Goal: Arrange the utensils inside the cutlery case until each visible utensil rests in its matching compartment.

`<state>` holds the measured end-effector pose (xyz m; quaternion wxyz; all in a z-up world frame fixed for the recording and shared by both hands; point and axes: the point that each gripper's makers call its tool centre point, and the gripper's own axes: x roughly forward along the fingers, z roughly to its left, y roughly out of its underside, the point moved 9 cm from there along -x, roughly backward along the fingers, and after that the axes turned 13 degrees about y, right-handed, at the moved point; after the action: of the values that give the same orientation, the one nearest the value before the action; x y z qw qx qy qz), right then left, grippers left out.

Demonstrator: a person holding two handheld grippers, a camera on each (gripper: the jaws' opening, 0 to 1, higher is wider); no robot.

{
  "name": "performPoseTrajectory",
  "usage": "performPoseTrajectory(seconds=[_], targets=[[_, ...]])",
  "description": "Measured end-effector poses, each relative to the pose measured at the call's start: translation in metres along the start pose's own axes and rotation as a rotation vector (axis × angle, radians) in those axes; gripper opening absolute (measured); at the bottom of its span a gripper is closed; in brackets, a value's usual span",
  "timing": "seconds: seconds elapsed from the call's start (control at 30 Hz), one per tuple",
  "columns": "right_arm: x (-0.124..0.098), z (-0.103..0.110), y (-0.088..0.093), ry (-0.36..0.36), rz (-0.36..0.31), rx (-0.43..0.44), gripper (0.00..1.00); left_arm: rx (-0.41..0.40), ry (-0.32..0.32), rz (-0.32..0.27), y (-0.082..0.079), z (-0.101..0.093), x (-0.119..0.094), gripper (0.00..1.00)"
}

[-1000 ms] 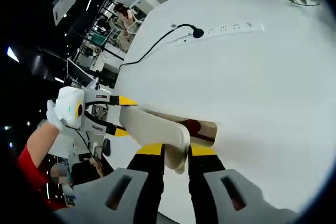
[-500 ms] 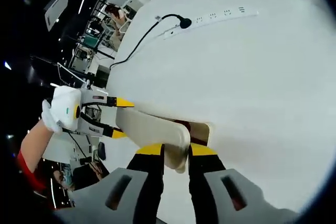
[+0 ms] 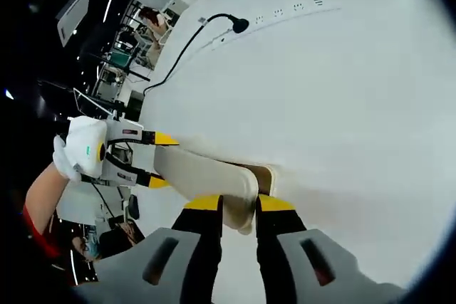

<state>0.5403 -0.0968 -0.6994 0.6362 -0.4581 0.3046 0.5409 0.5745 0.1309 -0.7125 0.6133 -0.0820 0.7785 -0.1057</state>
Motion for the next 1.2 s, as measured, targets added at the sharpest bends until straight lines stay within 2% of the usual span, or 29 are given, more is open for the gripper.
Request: performPoseTrajectory(seconds=[0.27, 0.47, 0.87, 0.93, 1.0, 1.07, 1.17, 1.2], targets=[[0.007, 0.003, 0.0, 0.02, -0.014, -0.042, 0.15, -0.008, -0.004, 0.026, 0.003, 0.0, 0.007, 0.41], [0.01, 0.001, 0.002, 0.043, -0.054, -0.059, 0.16, -0.019, -0.015, 0.02, 0.003, 0.0, 0.01, 0.41], [0.011, -0.007, 0.002, 0.084, -0.077, -0.081, 0.13, -0.034, -0.012, 0.027, 0.003, 0.002, 0.013, 0.41], [0.009, -0.009, 0.002, 0.1, -0.105, -0.09, 0.16, -0.036, -0.013, 0.025, 0.003, 0.001, 0.013, 0.41], [0.01, -0.013, 0.004, 0.118, -0.117, -0.091, 0.23, -0.039, -0.01, 0.026, 0.002, 0.004, 0.014, 0.41], [0.014, -0.018, 0.007, 0.111, -0.119, -0.064, 0.26, -0.037, -0.011, 0.027, 0.004, 0.008, 0.014, 0.41], [0.017, -0.018, 0.015, 0.013, -0.077, 0.072, 0.2, -0.036, -0.01, 0.03, 0.004, 0.009, 0.015, 0.41], [0.019, -0.02, 0.016, 0.002, -0.08, 0.094, 0.17, -0.036, -0.01, 0.034, 0.004, 0.009, 0.015, 0.41]])
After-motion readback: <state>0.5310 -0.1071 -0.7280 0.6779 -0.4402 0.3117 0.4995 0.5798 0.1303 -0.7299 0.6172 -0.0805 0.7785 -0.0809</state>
